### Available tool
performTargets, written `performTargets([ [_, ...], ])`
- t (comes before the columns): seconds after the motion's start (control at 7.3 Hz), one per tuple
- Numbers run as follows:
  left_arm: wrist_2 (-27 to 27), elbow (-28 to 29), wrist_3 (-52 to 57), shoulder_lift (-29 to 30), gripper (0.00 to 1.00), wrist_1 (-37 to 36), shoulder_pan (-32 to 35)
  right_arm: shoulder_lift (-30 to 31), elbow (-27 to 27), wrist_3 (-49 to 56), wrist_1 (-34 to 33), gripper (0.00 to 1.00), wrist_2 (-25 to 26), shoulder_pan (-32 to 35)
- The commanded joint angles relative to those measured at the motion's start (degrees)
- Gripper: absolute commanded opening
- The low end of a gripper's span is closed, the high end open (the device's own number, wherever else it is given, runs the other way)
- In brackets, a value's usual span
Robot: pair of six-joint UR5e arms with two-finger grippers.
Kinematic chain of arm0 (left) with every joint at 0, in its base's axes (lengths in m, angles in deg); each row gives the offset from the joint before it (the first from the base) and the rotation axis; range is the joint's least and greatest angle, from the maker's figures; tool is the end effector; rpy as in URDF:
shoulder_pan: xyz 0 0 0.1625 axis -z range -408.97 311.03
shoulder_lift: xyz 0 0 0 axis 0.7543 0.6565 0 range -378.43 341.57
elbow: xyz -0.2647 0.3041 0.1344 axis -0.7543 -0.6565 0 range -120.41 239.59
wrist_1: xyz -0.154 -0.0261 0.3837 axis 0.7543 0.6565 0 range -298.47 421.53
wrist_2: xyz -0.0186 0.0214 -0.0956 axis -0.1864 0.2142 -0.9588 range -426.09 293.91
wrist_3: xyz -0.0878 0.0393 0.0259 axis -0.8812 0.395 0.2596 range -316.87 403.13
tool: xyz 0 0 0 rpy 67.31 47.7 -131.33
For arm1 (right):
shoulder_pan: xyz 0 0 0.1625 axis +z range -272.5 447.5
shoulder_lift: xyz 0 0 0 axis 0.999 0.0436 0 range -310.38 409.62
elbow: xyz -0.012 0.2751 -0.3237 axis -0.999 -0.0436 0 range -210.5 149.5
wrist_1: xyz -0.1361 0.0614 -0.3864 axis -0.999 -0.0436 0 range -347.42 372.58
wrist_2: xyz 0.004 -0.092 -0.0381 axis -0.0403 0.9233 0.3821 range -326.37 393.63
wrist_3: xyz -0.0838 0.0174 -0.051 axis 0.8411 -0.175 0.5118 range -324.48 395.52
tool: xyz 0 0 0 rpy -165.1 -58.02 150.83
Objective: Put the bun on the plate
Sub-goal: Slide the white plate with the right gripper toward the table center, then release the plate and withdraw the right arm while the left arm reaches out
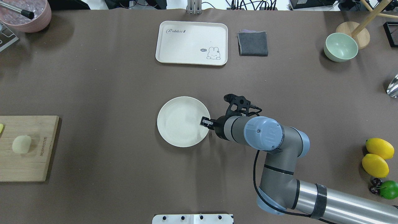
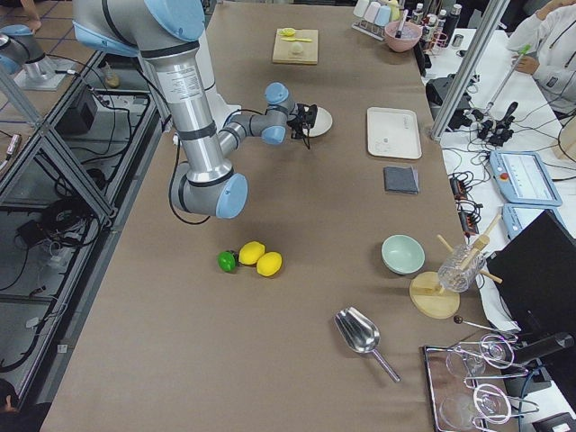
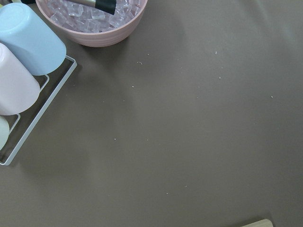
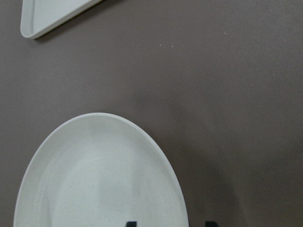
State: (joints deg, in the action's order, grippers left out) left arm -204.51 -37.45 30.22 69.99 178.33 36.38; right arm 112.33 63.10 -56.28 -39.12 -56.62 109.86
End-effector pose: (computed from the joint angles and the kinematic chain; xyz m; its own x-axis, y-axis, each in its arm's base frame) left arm -0.0181 -0.5014 0.5526 0.6284 0.2520 -0.7359 0.0737 0.9225 0.3789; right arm -0.5598 -0.3739 0.2810 0.3165 0.1642 0.9343 -0.3868 0.9216 -0.0310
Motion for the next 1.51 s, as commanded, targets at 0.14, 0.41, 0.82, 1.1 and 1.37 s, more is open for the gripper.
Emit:
performTargets([
  [0.14,0.0,-0.25,-2.26,0.08,0.99,0.0,-0.78,0.74,9.01,6.86,-17.82,1.0,-11.83,9.4],
  [0.41,1.05,-1.65,-16.2,0.17,0.98,1.91,-7.78,3.71,14.3,17.21,-29.74,1.0,-21.6,19.77],
  [0.82,4.8,-3.84,-27.31,0.17,0.98,7.2,-18.07,21.26,23.19,38.11,-31.1,1.0,-34.25,35.23],
  [1.1,10.53,-3.94,-29.27,0.0,0.98,7.73,-26.16,29.8,23.03,56.47,-31.18,1.0,-42.52,47.71],
  [1.37,12.64,-3.85,-29.27,-8.04,0.98,14.98,-29.69,37.19,22.85,69.33,-31.36,1.0,-46.07,56.61],
])
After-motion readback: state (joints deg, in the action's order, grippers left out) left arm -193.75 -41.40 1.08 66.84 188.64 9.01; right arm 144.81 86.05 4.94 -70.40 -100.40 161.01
